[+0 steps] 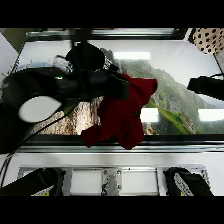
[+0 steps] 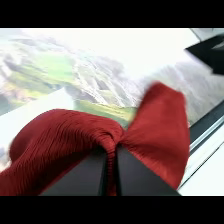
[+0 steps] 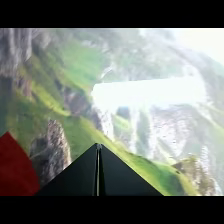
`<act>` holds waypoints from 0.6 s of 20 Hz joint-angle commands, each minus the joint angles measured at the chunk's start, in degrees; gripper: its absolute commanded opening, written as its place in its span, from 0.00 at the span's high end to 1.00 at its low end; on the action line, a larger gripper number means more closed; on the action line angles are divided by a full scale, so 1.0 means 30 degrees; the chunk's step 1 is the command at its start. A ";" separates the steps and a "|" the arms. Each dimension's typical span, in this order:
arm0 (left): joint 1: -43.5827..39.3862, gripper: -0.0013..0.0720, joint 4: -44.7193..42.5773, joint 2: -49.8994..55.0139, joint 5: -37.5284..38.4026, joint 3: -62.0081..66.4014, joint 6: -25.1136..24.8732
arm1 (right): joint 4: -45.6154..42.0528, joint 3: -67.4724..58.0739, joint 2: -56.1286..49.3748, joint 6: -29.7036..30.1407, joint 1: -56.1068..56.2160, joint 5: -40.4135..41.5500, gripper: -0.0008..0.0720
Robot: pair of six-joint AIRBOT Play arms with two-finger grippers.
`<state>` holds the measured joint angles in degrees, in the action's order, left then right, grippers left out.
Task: Fold the clothes and pants, and hang the long-sleeved shirts on hangers.
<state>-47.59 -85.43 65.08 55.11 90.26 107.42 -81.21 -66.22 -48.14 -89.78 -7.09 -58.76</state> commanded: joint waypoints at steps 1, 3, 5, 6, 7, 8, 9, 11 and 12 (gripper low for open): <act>-0.0590 0.96 0.0022 0.3191 0.0328 0.2390 -0.1676 | -0.0299 -0.0124 0.0984 -0.0007 -0.1763 0.0000 0.95; 0.0204 0.96 -0.0015 0.4240 0.1501 0.2965 -0.2237 | -0.0291 -0.0124 0.1209 -0.0007 -0.2273 -0.0087 0.95; 0.1712 0.96 -0.0015 0.5020 0.3621 0.2958 -0.2244 | -0.0291 -0.0124 0.1239 0.0000 -0.2412 -0.0291 0.95; 0.2579 0.96 -0.0015 0.5377 0.4925 0.2958 -0.2397 | -0.0291 -0.0117 0.1231 0.0000 -0.2412 -0.0401 0.95; 0.3541 0.96 -0.0007 0.5617 0.6069 0.2710 -0.2463 | -0.0284 -0.0117 0.1231 0.0000 -0.2412 -0.0444 0.95; 0.4371 0.96 -0.0007 0.5486 0.6309 0.1923 -0.2608 | -0.0291 -0.0117 0.1239 0.0000 -0.2412 -0.0444 0.95; 0.5297 0.96 -0.0015 0.5100 0.6076 0.0699 -0.2688 | -0.0284 -0.0117 0.1239 0.0000 -0.2412 -0.0444 0.95; 0.7118 0.96 -0.0007 0.4175 0.5603 -0.2069 -0.2703 | -0.0219 -0.0109 0.1239 -0.0007 -0.2404 -0.0444 0.95; 0.7978 0.76 0.0007 0.3876 0.5588 -0.3235 -0.2703 | -0.0219 -0.0102 0.1231 -0.0007 -0.2404 -0.0437 0.95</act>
<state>-30.48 -85.45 78.43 70.26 88.53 99.94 -81.95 -66.52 -44.53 -89.78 -14.17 -59.86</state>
